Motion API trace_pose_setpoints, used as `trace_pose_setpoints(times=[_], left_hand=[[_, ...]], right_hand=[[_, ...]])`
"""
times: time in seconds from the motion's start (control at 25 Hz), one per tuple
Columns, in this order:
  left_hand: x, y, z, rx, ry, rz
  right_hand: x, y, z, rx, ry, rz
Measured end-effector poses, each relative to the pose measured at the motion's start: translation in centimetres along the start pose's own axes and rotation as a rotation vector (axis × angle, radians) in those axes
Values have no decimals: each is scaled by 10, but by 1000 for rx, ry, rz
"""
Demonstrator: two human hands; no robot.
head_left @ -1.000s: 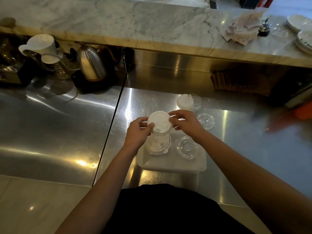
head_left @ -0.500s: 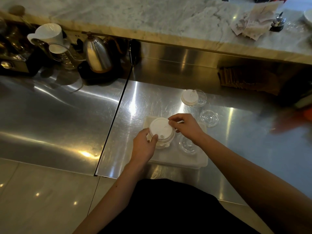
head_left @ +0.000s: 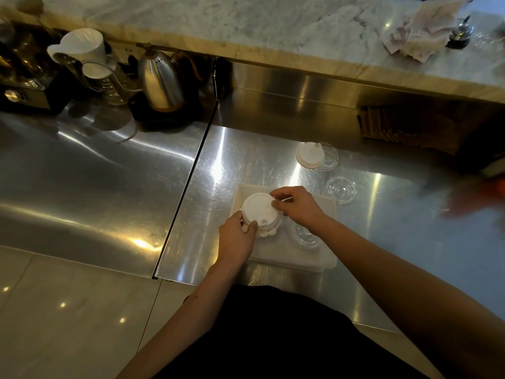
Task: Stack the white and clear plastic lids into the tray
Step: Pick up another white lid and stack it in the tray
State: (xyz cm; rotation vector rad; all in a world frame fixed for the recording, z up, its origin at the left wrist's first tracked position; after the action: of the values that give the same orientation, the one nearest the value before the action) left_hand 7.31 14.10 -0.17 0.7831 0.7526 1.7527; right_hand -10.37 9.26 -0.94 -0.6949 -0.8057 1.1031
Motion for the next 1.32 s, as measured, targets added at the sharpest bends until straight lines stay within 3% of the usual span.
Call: trace_pose_setpoints(times=[1.32], left_hand=[[1,1,-4,47,15,-86]], right_hand=[[5,7,0,-1,-9,-31]])
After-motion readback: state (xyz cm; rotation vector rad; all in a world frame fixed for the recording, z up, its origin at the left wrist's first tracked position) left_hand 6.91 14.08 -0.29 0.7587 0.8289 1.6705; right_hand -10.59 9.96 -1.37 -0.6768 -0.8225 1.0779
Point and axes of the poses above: each hand's wrist, its own x-axis away from the middle knuckle, its own z-axis out of the back of the hand, y = z × x, the point moved 4 cm from there along -x, towards the middle knuckle, and after that the axes turned 15 degrees about y, right-handed, at the moved point
